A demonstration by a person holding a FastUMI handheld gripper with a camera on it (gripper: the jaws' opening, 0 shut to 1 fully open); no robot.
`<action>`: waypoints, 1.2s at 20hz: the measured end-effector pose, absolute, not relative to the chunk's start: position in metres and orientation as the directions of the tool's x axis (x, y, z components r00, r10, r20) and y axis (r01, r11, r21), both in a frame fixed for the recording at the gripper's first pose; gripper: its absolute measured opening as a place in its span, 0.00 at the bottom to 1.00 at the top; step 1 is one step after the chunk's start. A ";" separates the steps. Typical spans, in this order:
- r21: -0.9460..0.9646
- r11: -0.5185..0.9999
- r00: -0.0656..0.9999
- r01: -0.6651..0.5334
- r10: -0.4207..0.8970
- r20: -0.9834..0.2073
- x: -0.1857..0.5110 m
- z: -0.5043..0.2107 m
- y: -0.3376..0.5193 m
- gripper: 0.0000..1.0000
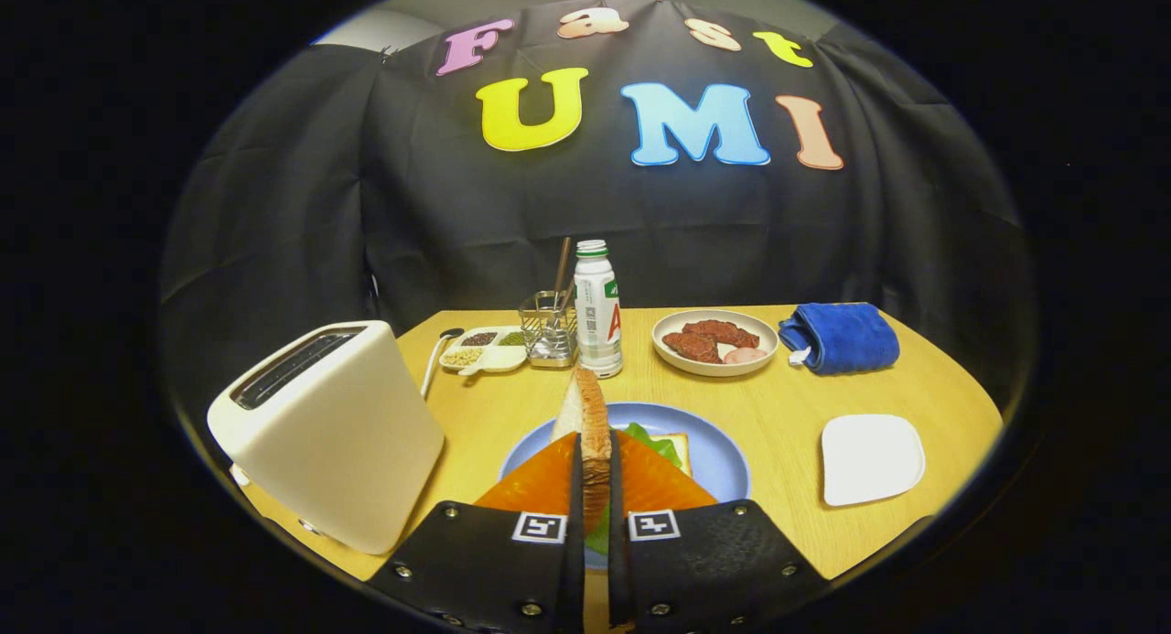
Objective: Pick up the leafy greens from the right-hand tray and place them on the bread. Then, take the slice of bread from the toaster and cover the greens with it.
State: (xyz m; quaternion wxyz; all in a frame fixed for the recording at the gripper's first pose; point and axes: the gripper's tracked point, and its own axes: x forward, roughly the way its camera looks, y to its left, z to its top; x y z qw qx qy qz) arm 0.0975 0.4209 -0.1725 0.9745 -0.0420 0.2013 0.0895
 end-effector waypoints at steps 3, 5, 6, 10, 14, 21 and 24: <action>-0.072 0.975 0.898 -0.212 0.165 -0.408 0.098 -0.176 0.415 0.17; -0.097 0.972 0.898 -0.214 0.157 -0.411 0.098 -0.177 0.409 0.20; -0.111 0.970 0.898 -0.215 0.152 -0.414 0.099 -0.178 0.406 0.20; -0.092 0.973 0.910 -0.214 0.164 -0.381 0.104 -0.173 0.398 0.29; -0.078 0.975 0.910 -0.210 0.166 -0.379 0.104 -0.173 0.390 0.30; -0.093 0.975 0.913 -0.202 0.153 -0.379 0.108 -0.174 0.373 0.30; -0.081 0.978 0.924 -0.194 0.154 -0.349 0.107 -0.165 0.362 0.30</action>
